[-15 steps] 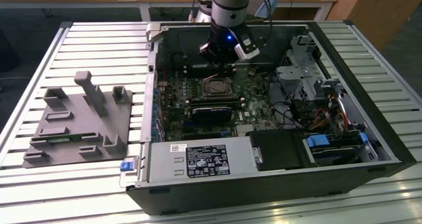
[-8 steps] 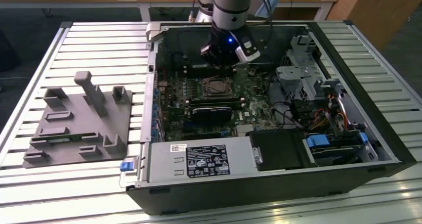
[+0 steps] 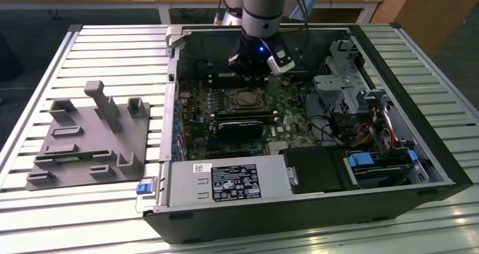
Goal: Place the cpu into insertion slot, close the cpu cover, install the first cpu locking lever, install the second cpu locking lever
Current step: 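Install the first cpu locking lever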
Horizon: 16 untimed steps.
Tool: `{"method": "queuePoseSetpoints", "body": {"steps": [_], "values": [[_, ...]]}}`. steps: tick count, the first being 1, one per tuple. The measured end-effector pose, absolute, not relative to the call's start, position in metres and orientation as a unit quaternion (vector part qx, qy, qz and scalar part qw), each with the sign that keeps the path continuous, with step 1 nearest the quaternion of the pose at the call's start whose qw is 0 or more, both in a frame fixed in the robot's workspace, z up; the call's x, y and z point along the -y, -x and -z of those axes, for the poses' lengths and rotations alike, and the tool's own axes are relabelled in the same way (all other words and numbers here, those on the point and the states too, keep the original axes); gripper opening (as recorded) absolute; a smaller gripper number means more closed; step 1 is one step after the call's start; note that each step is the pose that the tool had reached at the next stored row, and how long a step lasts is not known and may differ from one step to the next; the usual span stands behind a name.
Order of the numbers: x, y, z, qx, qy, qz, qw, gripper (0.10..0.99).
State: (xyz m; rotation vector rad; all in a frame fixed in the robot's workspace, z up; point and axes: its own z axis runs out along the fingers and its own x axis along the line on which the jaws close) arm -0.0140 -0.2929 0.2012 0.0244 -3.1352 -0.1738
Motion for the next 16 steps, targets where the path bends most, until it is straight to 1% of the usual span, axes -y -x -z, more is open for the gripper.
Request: {"method": "queuePoseSetpoints", "body": {"steps": [13,16], "values": [[0.2929,0.014,-0.2032,0.999,-0.008,0.054,0.001,0.106],[0.293,0.014,-0.2031,0.999,-0.008,0.047,0.001,0.106]]}}
